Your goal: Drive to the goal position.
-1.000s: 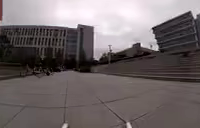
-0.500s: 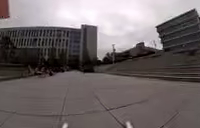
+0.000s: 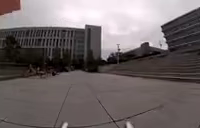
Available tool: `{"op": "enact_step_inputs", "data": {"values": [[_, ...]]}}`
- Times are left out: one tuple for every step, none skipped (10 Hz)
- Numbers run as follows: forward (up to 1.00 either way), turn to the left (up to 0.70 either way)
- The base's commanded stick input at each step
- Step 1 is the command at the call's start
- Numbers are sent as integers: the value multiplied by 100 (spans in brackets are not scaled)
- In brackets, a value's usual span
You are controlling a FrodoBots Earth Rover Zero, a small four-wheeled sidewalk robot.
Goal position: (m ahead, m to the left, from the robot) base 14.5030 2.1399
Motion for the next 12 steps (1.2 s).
{"op": "enact_step_inputs", "data": {"values": [[70,14],[70,14],[70,14],[70,14],[70,14],[70,14],[70,14],[70,14],[70,14],[70,14],[70,14],[70,14]]}}
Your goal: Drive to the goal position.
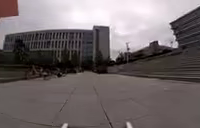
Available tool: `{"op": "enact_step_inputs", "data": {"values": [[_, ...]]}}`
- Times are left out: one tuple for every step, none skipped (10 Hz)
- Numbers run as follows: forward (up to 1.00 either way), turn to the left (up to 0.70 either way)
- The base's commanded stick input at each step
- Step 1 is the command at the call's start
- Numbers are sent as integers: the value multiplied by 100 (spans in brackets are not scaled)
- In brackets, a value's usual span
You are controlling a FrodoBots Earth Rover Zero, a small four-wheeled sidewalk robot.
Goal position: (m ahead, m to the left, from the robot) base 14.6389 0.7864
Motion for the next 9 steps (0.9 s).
{"op": "enact_step_inputs", "data": {"values": [[70,14],[70,14],[70,14],[70,12],[70,5],[70,0],[70,0],[70,0],[70,0]]}}
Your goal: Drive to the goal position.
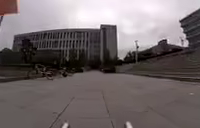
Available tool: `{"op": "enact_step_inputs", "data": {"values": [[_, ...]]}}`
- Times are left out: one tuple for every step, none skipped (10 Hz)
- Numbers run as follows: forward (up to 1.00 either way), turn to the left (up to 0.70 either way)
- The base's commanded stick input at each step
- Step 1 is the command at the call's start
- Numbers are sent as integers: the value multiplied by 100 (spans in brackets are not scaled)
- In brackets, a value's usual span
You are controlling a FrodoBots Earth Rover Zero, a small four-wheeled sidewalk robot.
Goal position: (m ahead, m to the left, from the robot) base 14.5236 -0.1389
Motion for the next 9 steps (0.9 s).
{"op": "enact_step_inputs", "data": {"values": [[70,0],[70,0],[70,0],[70,0],[70,0],[70,0],[70,0],[70,0],[70,0]]}}
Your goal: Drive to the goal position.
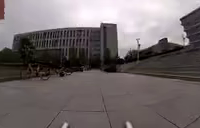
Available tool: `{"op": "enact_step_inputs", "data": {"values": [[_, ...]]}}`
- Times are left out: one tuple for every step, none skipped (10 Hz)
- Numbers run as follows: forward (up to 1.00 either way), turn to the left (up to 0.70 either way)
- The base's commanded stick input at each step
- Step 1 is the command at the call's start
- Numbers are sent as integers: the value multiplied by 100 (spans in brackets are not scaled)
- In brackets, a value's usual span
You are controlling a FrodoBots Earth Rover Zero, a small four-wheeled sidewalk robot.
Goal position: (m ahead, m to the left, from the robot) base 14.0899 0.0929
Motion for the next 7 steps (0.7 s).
{"op": "enact_step_inputs", "data": {"values": [[70,0],[70,0],[70,0],[70,0],[70,0],[70,0],[70,0]]}}
